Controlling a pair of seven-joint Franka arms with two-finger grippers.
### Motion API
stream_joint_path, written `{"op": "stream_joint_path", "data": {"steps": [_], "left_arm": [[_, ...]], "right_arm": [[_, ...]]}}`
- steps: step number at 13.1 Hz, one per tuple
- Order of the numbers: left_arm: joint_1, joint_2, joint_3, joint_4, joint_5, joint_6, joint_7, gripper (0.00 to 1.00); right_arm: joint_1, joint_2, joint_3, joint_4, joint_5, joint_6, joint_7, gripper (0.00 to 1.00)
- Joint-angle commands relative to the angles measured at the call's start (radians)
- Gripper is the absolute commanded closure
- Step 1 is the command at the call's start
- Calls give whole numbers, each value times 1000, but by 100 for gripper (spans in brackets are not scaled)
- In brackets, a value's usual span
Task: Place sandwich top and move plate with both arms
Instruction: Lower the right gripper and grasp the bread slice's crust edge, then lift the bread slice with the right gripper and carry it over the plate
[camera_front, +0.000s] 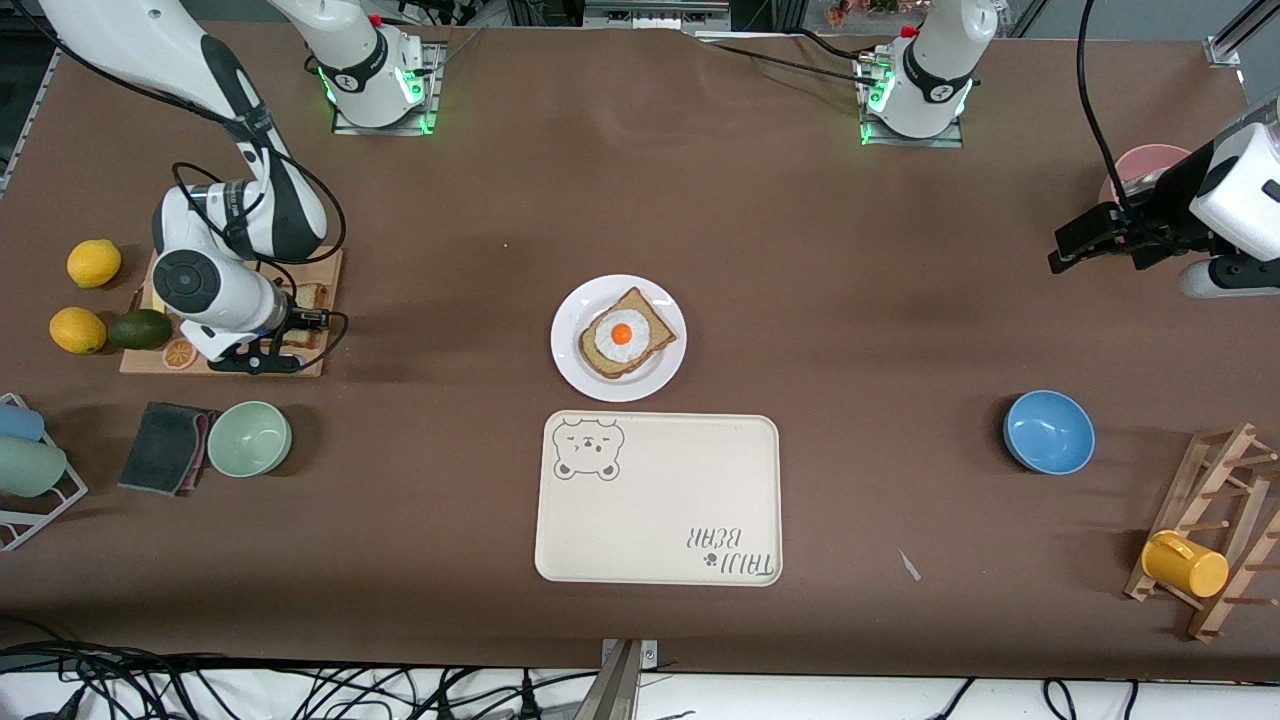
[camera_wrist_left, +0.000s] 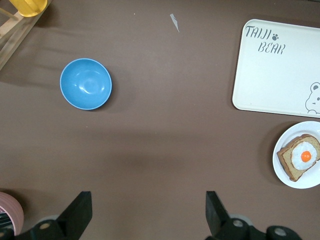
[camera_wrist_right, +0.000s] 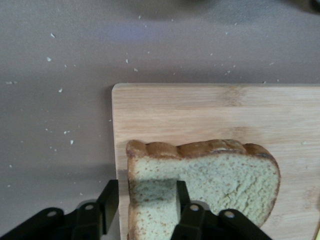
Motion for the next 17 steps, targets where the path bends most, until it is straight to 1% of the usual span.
{"op": "stream_joint_path", "data": {"steps": [1,4,5,10,11,12,13,15,17], "left_arm": [[5,3,3,9,-32,-14,-7,0],[3,3,3,11,-30,-14,-7,0],[3,3,3,11,-32,-14,-7,0],[3,3,3,11,-32,-14,-7,0],[3,3,3,11,-32,-14,-7,0],[3,3,3,11,-32,-14,-7,0],[3,3,3,11,-32,-14,-7,0],[3,3,3,11,-32,-14,-7,0],[3,3,3,11,-32,-14,-7,0]], "right_arm": [[2,12,1,10,-21,-6,36,53],[2,12,2,12,-21,-10,53,90],[6,12,2,13,-21,-12,61,100],[9,13,2,20,-21,-13,61,100],[9,12,2,35,-21,-38,60,100],[10,12,5,71,-21,-94,60,100],[10,12,10,119,-18,-178,61,100],[45,13,12,211,-15,-317,67,100],[79,13,12,260,-4,-365,61,100]]}}
